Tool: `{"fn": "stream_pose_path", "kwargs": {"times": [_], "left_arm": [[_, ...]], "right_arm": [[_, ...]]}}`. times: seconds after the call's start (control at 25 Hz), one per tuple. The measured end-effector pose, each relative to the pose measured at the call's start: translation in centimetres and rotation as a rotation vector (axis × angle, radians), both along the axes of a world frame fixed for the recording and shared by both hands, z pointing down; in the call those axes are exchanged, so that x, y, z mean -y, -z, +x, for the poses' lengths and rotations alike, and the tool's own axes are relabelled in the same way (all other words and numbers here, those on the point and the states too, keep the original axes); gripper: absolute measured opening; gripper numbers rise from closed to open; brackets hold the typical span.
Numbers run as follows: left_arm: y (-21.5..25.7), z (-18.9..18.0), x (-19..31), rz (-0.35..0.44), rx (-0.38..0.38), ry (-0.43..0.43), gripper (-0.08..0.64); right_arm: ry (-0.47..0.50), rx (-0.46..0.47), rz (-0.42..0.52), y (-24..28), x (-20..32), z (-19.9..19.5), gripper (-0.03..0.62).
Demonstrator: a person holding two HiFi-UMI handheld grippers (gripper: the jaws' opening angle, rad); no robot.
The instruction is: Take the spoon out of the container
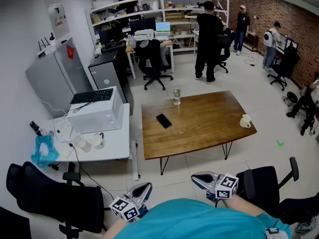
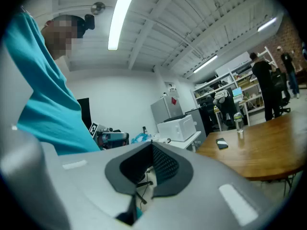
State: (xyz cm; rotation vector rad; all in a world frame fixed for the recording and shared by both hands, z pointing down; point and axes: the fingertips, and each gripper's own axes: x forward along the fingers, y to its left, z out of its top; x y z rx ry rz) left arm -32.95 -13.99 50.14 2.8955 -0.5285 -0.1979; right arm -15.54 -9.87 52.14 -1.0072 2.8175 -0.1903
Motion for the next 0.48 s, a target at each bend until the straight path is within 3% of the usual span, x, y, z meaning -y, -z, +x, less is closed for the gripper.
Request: {"fn": "stream_pose_path", "kwargs": {"times": [0.24, 0.48], "left_arm": [[0.4, 7.8, 0.7, 0.01, 0.0, -0.058, 0.0], [1.1, 18.3, 0.9, 0.018, -0.011, -0.14, 0.002]], "right_arm": [[-0.062, 0.005, 0.016, -0.1, -0.5, 7.7, 0.002], [-0.147, -0.021, 0.038, -0.6, -2.3, 17.3, 0.002]]}}
